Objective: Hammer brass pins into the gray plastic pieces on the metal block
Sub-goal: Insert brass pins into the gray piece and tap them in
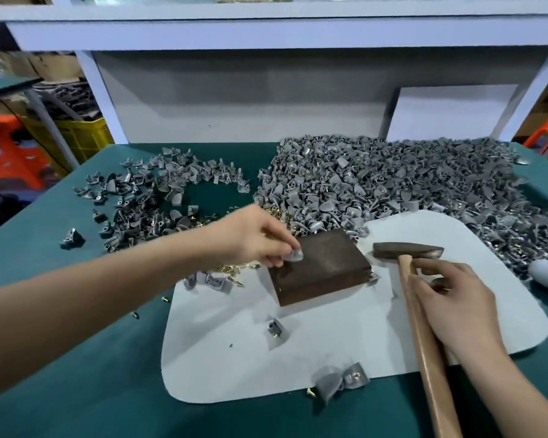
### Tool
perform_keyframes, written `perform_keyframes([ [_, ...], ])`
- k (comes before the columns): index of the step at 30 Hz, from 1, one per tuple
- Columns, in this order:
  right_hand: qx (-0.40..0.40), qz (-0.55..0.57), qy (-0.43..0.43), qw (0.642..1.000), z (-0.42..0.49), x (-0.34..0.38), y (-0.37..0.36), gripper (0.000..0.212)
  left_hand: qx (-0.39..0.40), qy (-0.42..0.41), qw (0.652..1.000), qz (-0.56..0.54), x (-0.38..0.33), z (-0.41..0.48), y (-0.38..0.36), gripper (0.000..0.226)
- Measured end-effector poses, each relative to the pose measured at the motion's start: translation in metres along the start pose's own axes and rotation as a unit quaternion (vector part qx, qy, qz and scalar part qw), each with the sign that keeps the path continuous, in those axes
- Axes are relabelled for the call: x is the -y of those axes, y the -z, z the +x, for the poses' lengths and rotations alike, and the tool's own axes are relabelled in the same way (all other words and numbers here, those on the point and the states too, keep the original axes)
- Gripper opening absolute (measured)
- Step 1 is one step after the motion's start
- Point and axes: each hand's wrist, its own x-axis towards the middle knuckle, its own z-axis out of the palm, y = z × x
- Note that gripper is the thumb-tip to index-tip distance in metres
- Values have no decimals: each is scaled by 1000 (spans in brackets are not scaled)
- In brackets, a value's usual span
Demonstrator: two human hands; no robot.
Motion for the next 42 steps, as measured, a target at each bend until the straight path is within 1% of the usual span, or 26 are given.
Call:
perform_keyframes([
  [2,5,-3,0,1000,-1,1,1,18,-41,-15,996,73,1,0,-14,13],
  [3,6,-3,-2,1000,-1,1,1,18,-60,-23,994,88,3,1,-16,13],
  [6,9,7,-5,1000,-1,1,1,18,-120,-36,989,79,7,2,-6,13],
  [8,11,10,-4,1000,-1,1,1,19,-169,-54,973,149,17,0,9,14],
  [9,12,11,-3,1000,-1,1,1,19,-172,-56,963,200,24,-2,15,16],
  [10,11,11,-3,1000,0,1,1,18,-153,-48,956,245,33,-5,19,19],
  [12,8,8,-3,1000,0,0,1,18,-102,-27,947,302,54,-11,17,22],
  [13,7,6,-2,1000,0,0,1,18,-103,-32,942,318,61,-14,13,19],
  [15,8,3,-3,1000,0,0,0,18,-127,-66,936,322,69,-18,5,9],
  [17,8,0,-5,1000,0,1,-1,18,-132,-86,933,324,71,-18,3,5],
  [21,-23,25,-8,999,-2,10,2,18,-89,-62,926,361,68,-12,9,7],
  [23,-47,62,18,997,-7,20,6,17,-78,-59,929,357,66,-10,10,11],
  [25,-50,108,68,991,-16,34,11,23,-78,-59,935,341,64,-10,10,15],
  [26,-30,136,92,986,-21,42,14,26,-85,-57,936,336,62,-11,10,15],
  [28,54,203,114,971,-32,58,16,28,-118,-62,942,307,54,-16,10,14],
  [29,99,225,122,962,-37,66,16,27,-144,-67,951,266,47,-20,9,13],
  [30,134,238,134,953,-41,74,16,27,-168,-69,962,203,38,-26,8,12],
  [31,158,251,144,944,-44,81,14,28,-175,-67,975,118,26,-32,5,11],
  [32,175,269,148,936,-45,87,11,28,-158,-67,985,21,13,-39,2,11],
  [33,191,294,146,925,-45,94,9,27,-127,-71,987,-64,0,-46,-3,12],
  [35,222,351,135,900,-45,105,4,19,-84,-86,981,-153,-20,-55,-13,19],
  [36,234,371,134,889,-44,109,4,14,-77,-97,976,-178,-27,-57,-17,22],
  [38,246,384,141,879,-40,114,5,8,-90,-110,968,-207,-34,-56,-24,25],
  [42,278,353,145,881,-31,114,7,12,-100,-106,961,-234,-29,-49,-26,23],
])
